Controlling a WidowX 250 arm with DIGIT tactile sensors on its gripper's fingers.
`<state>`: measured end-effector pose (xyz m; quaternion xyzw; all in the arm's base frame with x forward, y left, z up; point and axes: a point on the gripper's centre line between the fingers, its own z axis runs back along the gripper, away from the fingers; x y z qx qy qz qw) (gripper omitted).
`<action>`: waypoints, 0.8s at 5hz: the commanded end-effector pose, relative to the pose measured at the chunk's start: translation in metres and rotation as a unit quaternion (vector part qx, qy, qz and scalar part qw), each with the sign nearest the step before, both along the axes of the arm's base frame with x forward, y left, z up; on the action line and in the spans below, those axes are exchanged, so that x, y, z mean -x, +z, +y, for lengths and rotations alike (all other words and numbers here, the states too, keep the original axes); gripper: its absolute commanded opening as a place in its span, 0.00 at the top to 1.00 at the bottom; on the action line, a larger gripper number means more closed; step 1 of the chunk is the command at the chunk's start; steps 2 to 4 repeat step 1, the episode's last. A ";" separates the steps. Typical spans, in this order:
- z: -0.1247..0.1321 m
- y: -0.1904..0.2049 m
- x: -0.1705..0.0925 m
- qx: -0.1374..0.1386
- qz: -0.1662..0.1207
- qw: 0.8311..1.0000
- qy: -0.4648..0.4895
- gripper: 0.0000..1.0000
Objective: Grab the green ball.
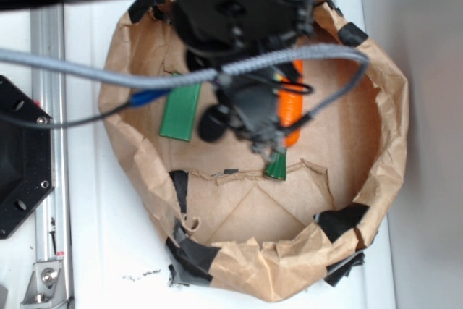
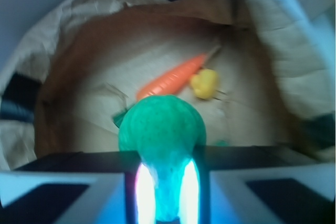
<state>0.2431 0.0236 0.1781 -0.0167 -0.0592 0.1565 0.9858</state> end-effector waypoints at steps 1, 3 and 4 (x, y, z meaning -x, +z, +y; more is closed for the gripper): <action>-0.014 0.019 0.005 -0.061 -0.034 0.997 -0.038 1.00; -0.014 0.019 0.005 -0.061 -0.034 0.997 -0.038 1.00; -0.014 0.019 0.005 -0.061 -0.034 0.997 -0.038 1.00</action>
